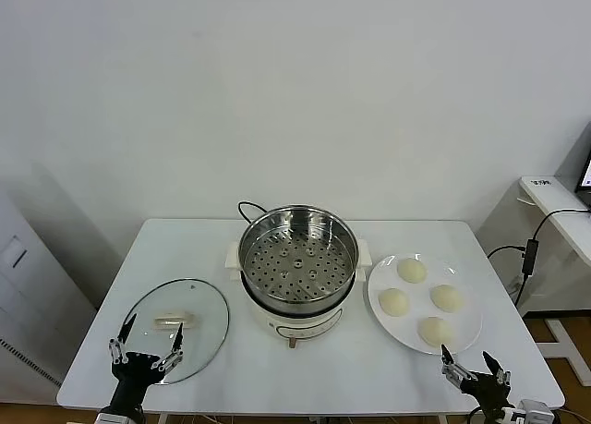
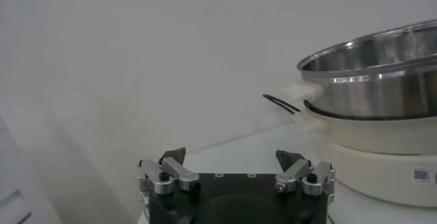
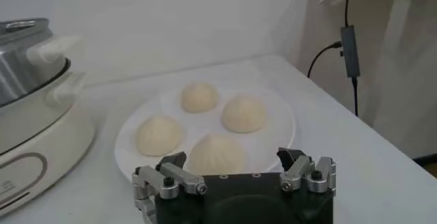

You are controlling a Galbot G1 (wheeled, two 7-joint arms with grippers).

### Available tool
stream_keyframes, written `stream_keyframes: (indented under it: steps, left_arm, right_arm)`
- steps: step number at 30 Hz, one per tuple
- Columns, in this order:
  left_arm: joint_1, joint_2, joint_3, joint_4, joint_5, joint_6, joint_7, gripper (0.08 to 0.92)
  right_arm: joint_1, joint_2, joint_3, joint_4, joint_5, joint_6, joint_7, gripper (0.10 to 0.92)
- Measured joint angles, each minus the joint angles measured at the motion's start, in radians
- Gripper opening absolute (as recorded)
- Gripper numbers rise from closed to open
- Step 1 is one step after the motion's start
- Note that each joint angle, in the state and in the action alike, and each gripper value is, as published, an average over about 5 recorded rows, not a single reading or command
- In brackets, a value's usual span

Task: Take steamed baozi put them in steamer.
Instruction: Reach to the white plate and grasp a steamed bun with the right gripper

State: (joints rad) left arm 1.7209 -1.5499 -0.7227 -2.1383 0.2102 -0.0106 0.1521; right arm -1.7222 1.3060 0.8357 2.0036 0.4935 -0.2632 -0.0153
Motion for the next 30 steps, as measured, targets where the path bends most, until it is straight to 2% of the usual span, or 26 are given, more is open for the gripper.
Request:
stream_keyframes:
  steps: [10, 15, 23, 30]
  left_arm:
    - [-0.014, -0.004, 0.000, 0.005, 0.000, 0.000, 0.001, 0.823]
    - [-0.013, -0.001, 0.000, 0.003, -0.002, -0.001, 0.001, 0.823]
    - [-0.022, 0.004, 0.000, 0.005, -0.005, -0.004, 0.000, 0.823]
    - [-0.019, -0.001, -0.001, -0.001, -0.005, -0.005, -0.002, 0.823]
  right_arm:
    - [0.020, -0.037, -0.002, -0.007, 0.007, -0.009, -0.021, 0.823]
    - [0.055, -0.138, 0.023, -0.038, 0.006, 0.001, -0.099, 0.823]
    - [0.220, -0.462, 0.013, -0.218, -0.039, 0.073, -0.403, 0.823]
    - [0.562, -0.696, -0.192, -0.435, -0.204, 0.168, -0.731, 0.823]
